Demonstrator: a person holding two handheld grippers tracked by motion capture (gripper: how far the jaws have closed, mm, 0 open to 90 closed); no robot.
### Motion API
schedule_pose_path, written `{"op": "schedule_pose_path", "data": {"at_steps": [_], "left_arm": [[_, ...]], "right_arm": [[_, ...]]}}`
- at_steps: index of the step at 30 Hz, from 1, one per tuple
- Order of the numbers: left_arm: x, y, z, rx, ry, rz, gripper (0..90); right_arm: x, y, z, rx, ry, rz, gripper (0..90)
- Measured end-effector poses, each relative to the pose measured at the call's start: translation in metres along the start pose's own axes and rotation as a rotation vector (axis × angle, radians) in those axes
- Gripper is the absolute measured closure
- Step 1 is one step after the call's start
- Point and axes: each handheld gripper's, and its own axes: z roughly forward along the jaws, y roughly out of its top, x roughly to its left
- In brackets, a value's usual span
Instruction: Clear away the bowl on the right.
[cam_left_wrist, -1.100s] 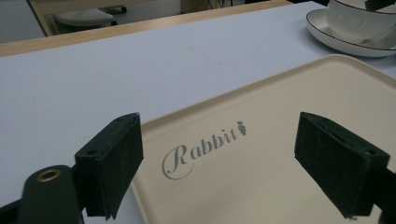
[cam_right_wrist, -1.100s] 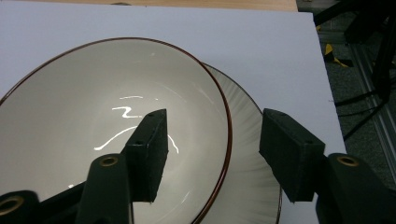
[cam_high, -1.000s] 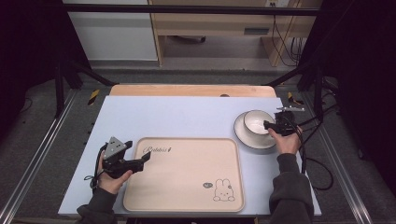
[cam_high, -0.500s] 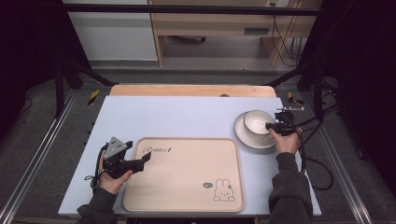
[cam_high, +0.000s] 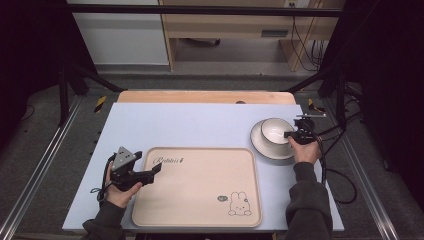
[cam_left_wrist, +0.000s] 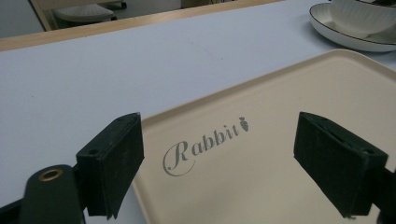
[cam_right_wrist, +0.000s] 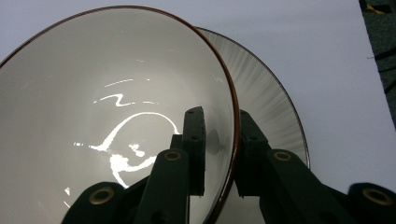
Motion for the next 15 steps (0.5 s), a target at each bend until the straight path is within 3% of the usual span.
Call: {"op": "schedule_pose_path", "data": {"at_steps": [7,15], "left_arm": [[0.0002,-0.0001,0.0003,0.003,0.0,0.001,15.5],[0.0003,0.0,0.0001,0.001,0.0,-0.001,15.6]], "right_arm": [[-0.0014,0.0016,-0.001,0.011,0.014,0.06,80.0],[-0.0016,0.0021,-0.0018,0.011,0.015,0.084,81.2]]}}
